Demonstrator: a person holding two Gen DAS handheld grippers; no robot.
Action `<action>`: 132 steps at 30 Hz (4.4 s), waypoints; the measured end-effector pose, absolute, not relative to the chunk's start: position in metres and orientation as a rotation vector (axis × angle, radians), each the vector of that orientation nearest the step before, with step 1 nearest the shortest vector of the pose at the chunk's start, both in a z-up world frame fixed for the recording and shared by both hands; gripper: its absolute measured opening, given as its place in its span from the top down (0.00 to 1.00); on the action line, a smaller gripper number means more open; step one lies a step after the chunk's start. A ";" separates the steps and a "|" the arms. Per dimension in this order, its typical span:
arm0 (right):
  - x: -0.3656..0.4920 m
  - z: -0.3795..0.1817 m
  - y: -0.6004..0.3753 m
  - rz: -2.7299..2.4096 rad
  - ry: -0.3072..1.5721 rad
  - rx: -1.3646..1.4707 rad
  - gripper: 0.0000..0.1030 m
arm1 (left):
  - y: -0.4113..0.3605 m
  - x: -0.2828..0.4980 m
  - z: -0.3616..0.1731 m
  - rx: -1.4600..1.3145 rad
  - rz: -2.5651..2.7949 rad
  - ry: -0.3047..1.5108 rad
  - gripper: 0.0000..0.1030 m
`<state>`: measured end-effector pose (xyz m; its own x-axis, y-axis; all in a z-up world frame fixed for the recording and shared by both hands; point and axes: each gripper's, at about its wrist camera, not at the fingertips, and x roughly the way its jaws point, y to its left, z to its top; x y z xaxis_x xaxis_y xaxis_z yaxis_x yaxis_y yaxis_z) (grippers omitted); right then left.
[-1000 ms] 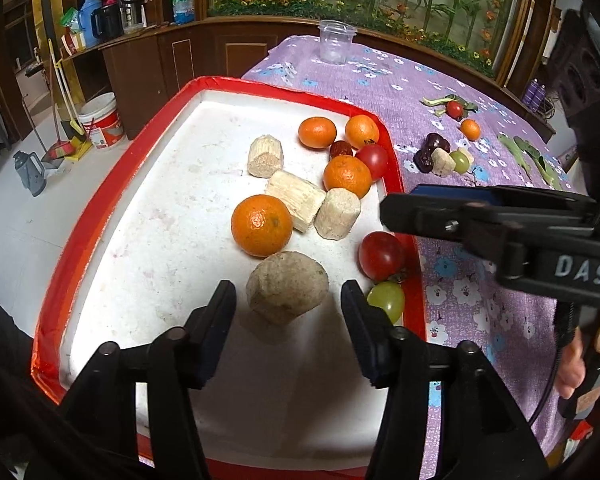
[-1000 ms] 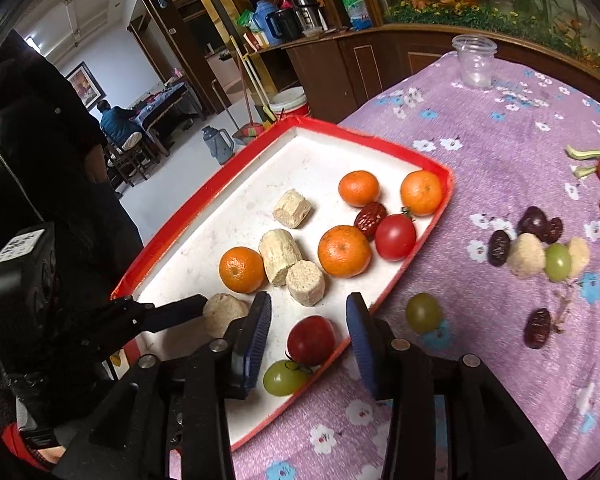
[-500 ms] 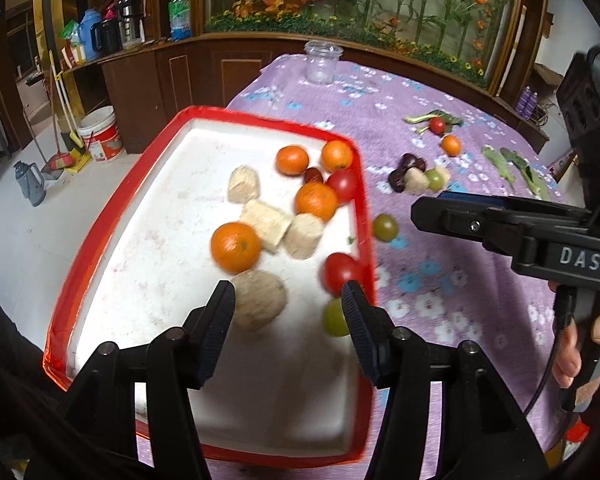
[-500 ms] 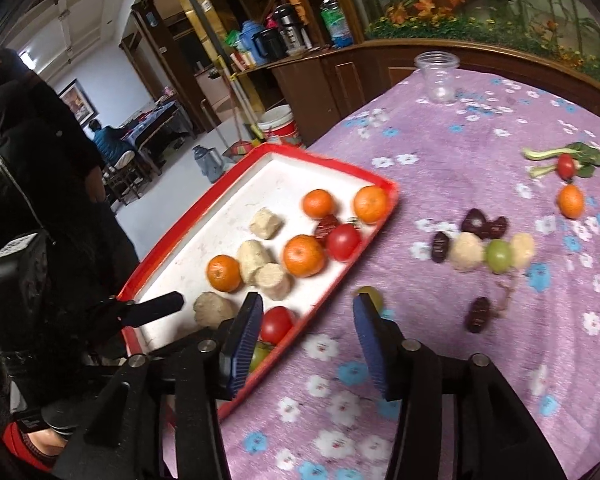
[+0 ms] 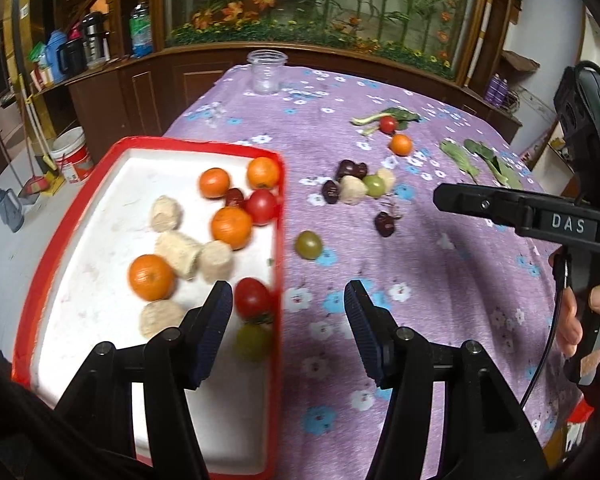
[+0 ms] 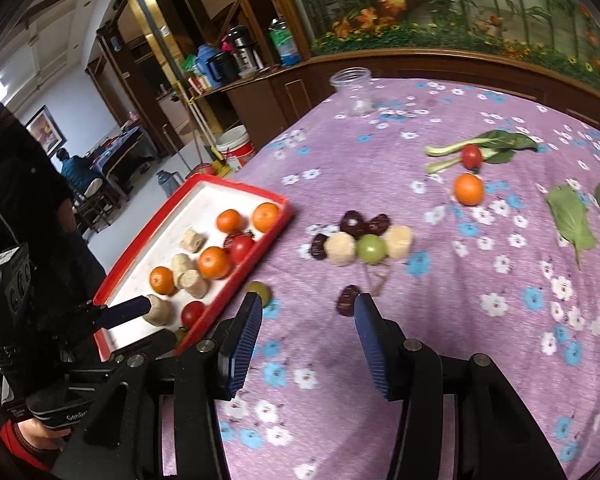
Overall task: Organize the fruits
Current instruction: 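Move both open grippers back toward the remaining fruit pile, then grasp a green grape with the left gripper while the right gripper grasps a beige yam piece, then carry the green grape and the yam piece over the tray with both grippers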
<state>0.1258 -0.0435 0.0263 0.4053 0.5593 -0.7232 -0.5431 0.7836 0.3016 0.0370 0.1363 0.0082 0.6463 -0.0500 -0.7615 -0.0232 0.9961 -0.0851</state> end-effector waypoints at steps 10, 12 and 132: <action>0.142 0.017 -0.058 0.677 0.938 0.049 0.52 | 0.108 0.056 -0.004 -0.049 -0.060 0.897 0.45; 0.142 0.014 -0.058 0.680 0.943 0.054 0.53 | 0.106 0.058 -0.006 -0.052 -0.063 0.901 0.45; 0.209 0.006 -0.041 0.606 1.045 0.207 0.74 | 0.104 0.077 -0.016 -0.123 -0.053 0.833 0.83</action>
